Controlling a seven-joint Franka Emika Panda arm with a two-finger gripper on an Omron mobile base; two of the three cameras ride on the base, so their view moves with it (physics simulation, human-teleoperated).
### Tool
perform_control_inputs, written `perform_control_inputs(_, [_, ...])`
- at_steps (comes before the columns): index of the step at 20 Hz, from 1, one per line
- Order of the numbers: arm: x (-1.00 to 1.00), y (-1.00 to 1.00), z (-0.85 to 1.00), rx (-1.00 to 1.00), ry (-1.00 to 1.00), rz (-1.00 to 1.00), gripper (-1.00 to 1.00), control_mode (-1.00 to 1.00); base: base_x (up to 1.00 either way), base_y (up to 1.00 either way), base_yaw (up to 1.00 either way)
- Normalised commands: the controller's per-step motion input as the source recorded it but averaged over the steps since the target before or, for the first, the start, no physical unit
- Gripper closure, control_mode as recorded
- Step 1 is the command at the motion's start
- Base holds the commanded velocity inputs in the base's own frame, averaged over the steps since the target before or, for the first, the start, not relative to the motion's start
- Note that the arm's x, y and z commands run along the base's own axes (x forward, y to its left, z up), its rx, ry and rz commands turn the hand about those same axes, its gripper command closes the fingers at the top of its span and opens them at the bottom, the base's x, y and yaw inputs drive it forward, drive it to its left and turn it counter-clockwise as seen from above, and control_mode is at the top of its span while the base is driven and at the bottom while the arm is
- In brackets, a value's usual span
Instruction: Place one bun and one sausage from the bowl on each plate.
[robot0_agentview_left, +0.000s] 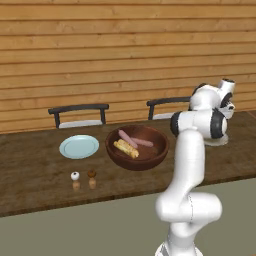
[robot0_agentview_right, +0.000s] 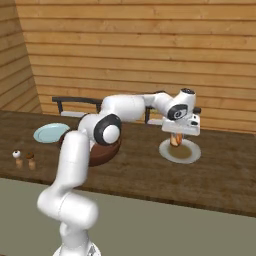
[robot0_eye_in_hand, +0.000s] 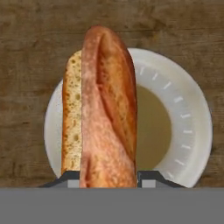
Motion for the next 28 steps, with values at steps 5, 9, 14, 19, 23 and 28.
perform_control_inputs(5, [-0.26,-0.12,-0.59,-0.04,-0.05,0.04,1.0,-1.0,0.0,0.0,0.0])
perform_control_inputs(9, [0.03,0.0,-0.73,-0.41,-0.15,0.09,1.0,-1.0,0.0,0.0,0.0])
perform_control_inputs(14, [0.08,-0.07,-0.57,-0.3,-0.06,0.1,1.0,-1.0,0.0,0.0,0.0])
perform_control_inputs(19, [0.01,-0.08,-0.15,0.0,0.0,0.03,1.0,-1.0,0.0,0.0,0.0])
perform_control_inputs(23, [0.0,0.0,-0.08,0.0,0.0,0.0,-1.0,-1.0,0.0,0.0,0.0])
perform_control_inputs(28, [0.0,0.0,0.0,0.0,0.0,0.01,-1.0,-1.0,0.0,0.0,0.0])
